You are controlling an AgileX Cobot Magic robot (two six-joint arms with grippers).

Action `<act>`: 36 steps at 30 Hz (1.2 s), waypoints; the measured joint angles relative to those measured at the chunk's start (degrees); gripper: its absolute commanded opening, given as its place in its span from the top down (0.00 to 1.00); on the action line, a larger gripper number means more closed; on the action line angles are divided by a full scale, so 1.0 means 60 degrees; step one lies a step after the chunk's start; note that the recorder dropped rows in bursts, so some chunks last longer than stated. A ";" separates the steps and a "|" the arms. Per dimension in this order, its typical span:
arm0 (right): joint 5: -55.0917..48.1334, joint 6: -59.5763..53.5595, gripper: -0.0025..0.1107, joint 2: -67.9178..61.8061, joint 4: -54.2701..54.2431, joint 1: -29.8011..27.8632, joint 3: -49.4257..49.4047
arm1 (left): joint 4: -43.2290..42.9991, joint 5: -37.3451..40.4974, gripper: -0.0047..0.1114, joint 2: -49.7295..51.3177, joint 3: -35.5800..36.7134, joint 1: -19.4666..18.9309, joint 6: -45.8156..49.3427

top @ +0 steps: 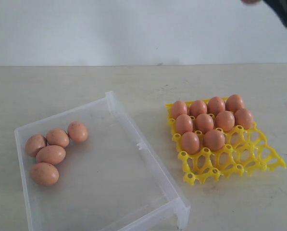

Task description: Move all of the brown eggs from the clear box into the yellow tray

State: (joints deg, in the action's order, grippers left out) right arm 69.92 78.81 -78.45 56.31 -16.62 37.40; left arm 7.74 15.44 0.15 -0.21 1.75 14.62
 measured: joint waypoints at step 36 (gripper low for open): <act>-0.2022 -0.1304 0.98 -0.3349 0.4311 -0.1229 -0.0454 | 0.0000 0.0000 0.92 0.0000 0.0000 0.0000 0.0000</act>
State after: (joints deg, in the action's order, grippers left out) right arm 57.79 70.98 -98.54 82.17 -23.99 34.68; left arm 7.74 15.44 0.15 -0.21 1.75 14.62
